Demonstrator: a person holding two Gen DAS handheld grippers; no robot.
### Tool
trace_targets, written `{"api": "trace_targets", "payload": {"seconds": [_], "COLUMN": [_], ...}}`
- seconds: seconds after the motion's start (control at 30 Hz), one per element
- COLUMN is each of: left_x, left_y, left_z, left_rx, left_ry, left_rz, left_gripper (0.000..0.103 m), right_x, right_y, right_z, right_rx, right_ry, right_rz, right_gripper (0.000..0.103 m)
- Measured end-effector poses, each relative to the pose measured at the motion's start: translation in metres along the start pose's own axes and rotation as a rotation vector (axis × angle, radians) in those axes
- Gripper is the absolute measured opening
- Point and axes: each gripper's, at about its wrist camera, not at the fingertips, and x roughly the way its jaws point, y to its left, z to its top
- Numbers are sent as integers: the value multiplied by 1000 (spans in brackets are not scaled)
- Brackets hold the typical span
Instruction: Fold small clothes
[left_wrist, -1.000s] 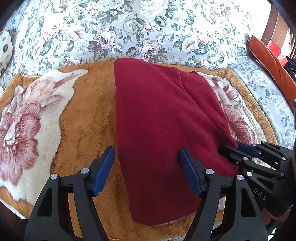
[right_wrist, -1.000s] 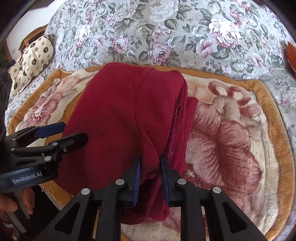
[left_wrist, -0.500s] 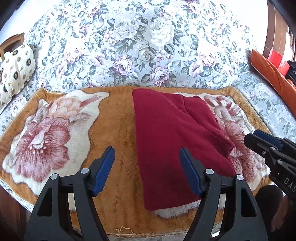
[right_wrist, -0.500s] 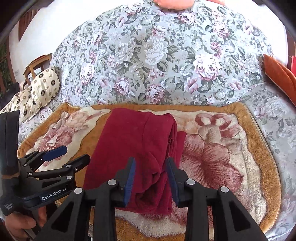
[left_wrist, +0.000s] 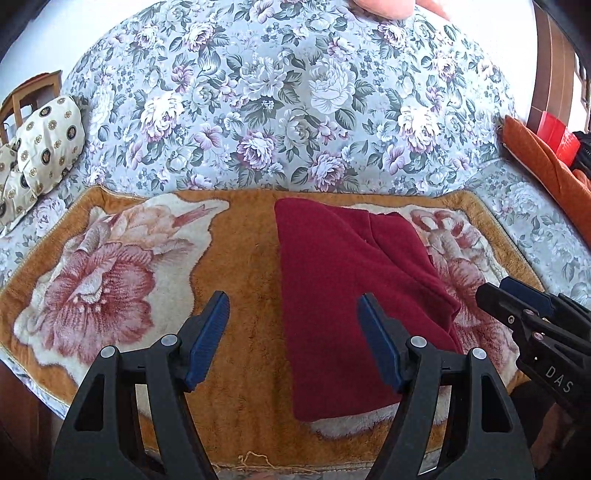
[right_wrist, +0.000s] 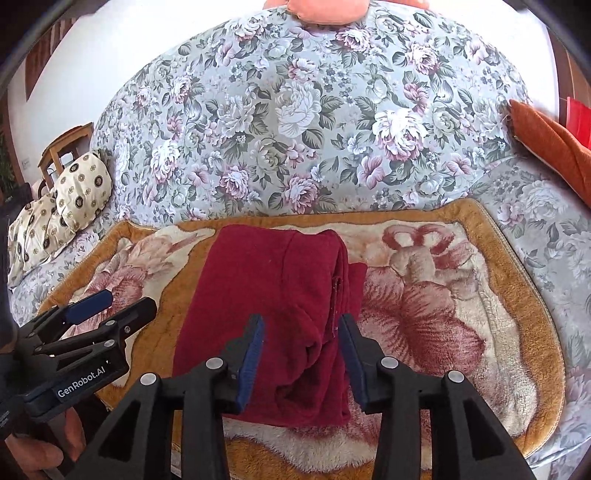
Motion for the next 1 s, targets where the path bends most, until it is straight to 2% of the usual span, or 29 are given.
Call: {"api": "trace_targets", "payload": {"seconds": [1.0], "left_x": [3], "left_y": [-2], "left_z": [-1], "left_rx": [21], "left_ry": [14], "left_rz": [25], "left_gripper": [72], "right_x": [12], "right_y": [2], "right_z": [2], "right_rx": [3], "right_ry": [37], "right_rz": [23], "right_gripper": [43]}}
